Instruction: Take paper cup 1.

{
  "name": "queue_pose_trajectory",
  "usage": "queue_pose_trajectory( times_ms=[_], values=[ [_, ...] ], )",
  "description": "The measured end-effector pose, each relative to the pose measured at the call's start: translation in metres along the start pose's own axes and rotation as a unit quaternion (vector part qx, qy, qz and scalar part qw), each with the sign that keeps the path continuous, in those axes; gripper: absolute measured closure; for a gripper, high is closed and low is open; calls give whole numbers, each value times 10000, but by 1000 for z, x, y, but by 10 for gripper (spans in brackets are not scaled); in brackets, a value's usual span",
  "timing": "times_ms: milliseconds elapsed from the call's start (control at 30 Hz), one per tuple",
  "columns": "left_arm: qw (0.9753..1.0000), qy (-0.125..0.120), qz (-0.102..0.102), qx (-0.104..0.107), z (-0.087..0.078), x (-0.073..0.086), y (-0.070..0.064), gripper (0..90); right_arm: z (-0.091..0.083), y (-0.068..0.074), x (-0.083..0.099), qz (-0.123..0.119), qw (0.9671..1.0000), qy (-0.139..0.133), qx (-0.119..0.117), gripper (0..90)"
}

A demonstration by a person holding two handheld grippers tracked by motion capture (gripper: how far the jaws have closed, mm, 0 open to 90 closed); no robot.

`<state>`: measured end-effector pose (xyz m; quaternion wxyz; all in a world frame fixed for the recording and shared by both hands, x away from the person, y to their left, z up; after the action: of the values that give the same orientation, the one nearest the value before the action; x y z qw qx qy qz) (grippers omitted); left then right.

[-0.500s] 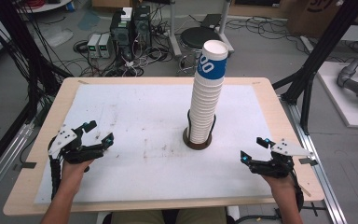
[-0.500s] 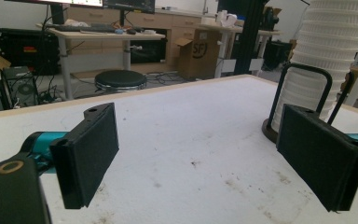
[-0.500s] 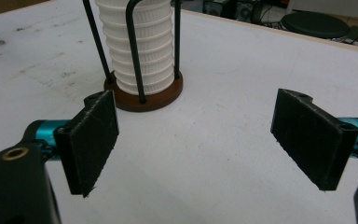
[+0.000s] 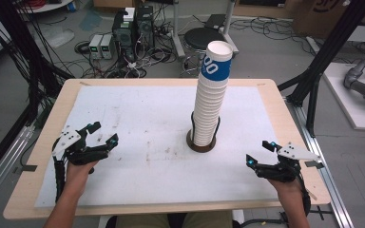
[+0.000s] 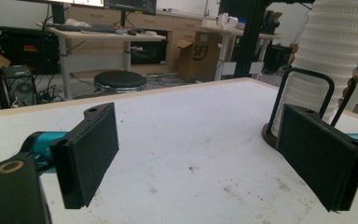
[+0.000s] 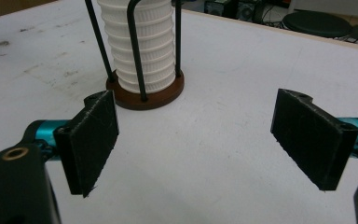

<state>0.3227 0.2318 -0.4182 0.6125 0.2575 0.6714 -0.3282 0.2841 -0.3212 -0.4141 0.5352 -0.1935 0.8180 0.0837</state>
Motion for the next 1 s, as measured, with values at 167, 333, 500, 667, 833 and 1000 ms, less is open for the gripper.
queue_pose_trajectory(
  times_ms=[167,333,500,667,833,1000],
  values=[
    [10000,4,25,72,2,-1,-2,128,-1,1,-1,-21,10000,-4,-26,153],
    [9999,33,56,139,1,-2,-6,128,-2,6,-6,17,9999,-45,-101,153],
    [9999,33,14,151,1,-1,-7,129,-2,13,-20,73,9995,-142,-277,153],
    [9997,53,-11,223,4,0,-8,129,-2,22,-39,85,9982,-293,-513,153],
    [9997,82,-6,238,5,1,-9,129,1,27,-57,54,9970,-377,-673,153],
    [9997,81,-29,238,5,2,-8,129,2,28,-84,-53,9958,-414,-821,153]
  ],
)
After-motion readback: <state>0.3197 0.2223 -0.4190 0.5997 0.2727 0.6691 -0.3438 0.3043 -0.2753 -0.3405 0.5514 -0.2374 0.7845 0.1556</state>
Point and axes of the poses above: each handheld gripper's, and its own axes: z roughly forward along the jaws, x roughly out of its underside, y roughly to its left, the point moved 3 cm from there along z, roughly forward along the jaws, and after that the axes turned 13 degrees about x, right-handed, at the moved point
